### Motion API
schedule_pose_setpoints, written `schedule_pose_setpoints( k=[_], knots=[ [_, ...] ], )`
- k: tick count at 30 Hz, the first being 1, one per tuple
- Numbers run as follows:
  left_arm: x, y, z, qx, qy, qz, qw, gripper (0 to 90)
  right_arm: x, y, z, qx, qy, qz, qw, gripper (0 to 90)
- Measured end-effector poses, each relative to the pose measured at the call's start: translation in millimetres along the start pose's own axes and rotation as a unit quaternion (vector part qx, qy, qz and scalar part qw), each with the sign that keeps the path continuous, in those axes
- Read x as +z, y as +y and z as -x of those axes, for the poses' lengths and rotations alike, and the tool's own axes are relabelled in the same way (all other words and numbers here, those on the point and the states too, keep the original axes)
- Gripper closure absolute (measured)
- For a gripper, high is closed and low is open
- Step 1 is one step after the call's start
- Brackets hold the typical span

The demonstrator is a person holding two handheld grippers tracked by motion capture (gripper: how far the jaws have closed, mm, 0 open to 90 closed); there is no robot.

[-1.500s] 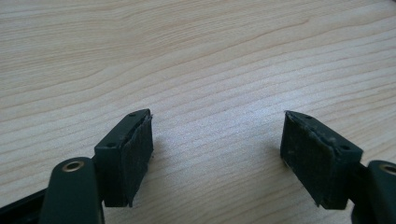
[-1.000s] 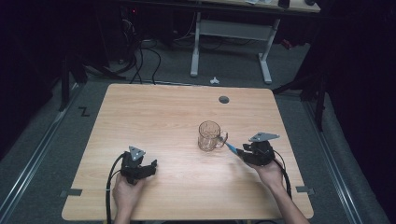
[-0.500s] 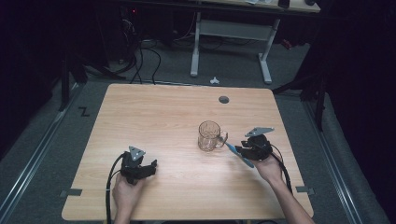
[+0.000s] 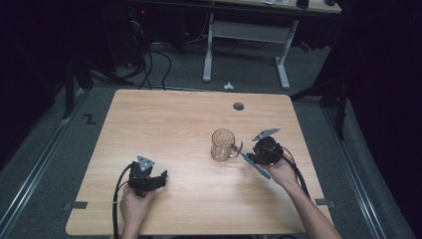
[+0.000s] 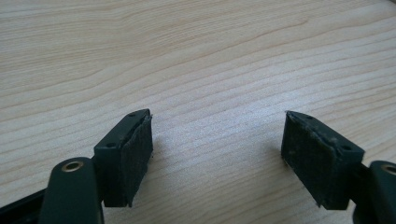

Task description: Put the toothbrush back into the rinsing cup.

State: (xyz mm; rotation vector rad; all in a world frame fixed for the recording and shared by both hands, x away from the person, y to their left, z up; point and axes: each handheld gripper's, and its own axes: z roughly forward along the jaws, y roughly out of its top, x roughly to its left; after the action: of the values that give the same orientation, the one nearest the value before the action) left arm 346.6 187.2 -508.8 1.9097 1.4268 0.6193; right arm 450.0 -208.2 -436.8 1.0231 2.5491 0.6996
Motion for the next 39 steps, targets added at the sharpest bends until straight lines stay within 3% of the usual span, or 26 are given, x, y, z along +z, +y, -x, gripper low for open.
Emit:
schedule_pose_setpoints(
  k=[7, 18, 22, 28, 39],
  knots=[
    [-0.1, -0.1, -0.3, -0.001, -0.001, 0.001, 1.0000, 25.5, 9.8, 7.6, 2.0, -0.008, 0.002, -0.037, 0.9993, 64.8],
    [-0.1, -0.1, -0.4, -0.001, -0.001, 0.001, 1.0000, 25.5, 24.5, 8.1, 4.6, -0.004, 0.012, -0.066, 0.9977, 66.8],
    [-0.1, -0.1, -0.4, -0.001, -0.001, 0.001, 1.0000, 25.5, 29.1, 11.5, 3.7, -0.014, 0.012, -0.080, 0.9966, 67.1],
    [-0.2, -0.2, -0.5, -0.001, -0.002, 0.001, 1.0000, 25.5, 33.5, 18.8, -0.8, -0.028, 0.005, -0.092, 0.9953, 67.6],
    [-0.3, -0.3, -0.6, -0.001, -0.003, 0.001, 1.0000, 25.5, 42.0, 19.4, 1.7, -0.017, 0.010, -0.103, 0.9945, 69.1]
  ],
)
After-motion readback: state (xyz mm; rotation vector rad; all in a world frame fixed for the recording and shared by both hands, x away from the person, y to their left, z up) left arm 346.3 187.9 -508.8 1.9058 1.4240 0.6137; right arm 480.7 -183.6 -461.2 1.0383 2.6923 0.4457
